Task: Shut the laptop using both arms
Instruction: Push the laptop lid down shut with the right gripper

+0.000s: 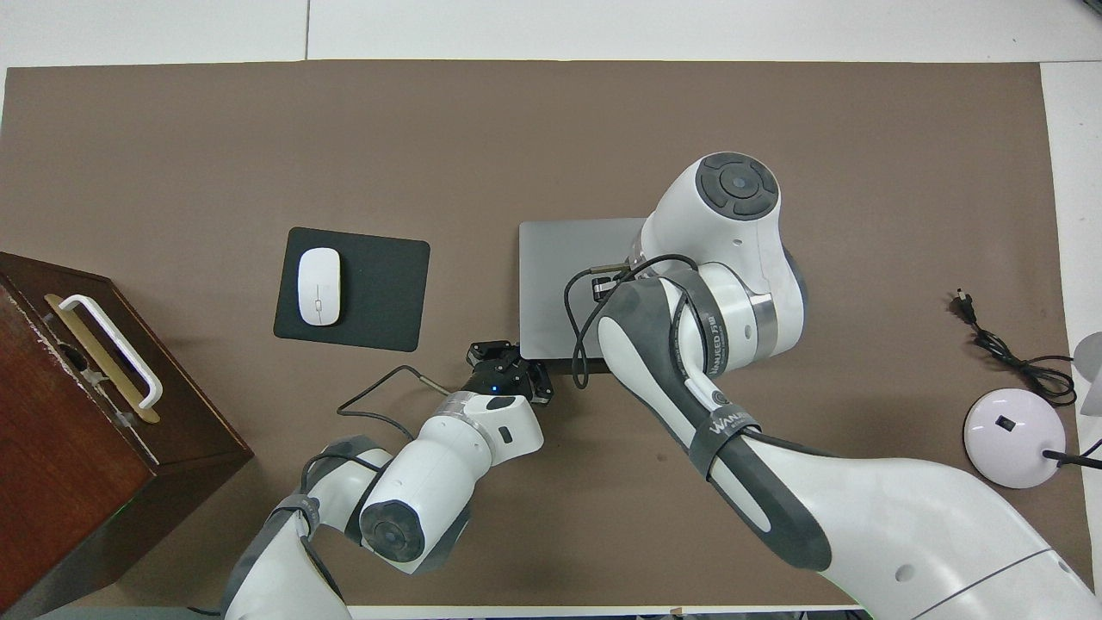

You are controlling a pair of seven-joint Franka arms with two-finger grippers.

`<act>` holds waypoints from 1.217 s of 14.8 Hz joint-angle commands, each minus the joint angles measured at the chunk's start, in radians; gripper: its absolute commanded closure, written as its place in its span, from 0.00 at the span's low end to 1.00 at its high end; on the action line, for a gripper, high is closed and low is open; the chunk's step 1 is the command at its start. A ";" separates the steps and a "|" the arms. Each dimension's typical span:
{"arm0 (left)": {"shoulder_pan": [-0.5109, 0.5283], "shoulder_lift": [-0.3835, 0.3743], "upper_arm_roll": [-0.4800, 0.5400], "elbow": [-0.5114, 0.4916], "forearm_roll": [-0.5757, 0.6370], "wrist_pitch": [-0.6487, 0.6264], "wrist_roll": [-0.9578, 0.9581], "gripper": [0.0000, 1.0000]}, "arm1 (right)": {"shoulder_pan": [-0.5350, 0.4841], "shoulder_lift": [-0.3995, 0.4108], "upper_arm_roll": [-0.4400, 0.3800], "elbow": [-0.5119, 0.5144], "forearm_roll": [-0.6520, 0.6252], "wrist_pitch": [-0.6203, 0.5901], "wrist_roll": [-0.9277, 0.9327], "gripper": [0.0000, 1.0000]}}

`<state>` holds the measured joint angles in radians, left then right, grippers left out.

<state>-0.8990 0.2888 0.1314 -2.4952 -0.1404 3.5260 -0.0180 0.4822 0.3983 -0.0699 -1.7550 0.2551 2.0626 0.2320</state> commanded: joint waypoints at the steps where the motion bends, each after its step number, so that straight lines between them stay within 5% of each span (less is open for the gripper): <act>1: -0.026 0.020 0.014 -0.063 -0.008 -0.019 0.001 1.00 | -0.016 -0.007 0.002 -0.006 0.027 -0.005 -0.033 1.00; 12: -0.012 0.012 0.016 -0.053 -0.018 -0.021 0.001 1.00 | -0.118 -0.025 -0.010 0.184 -0.016 -0.245 -0.065 1.00; 18: -0.004 -0.039 0.014 -0.056 -0.019 -0.022 -0.029 1.00 | -0.184 -0.149 -0.010 0.236 -0.187 -0.338 -0.100 1.00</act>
<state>-0.8987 0.2799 0.1352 -2.5061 -0.1437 3.5252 -0.0374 0.3197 0.3089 -0.0896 -1.5117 0.1262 1.7613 0.1531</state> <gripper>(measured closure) 0.991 0.991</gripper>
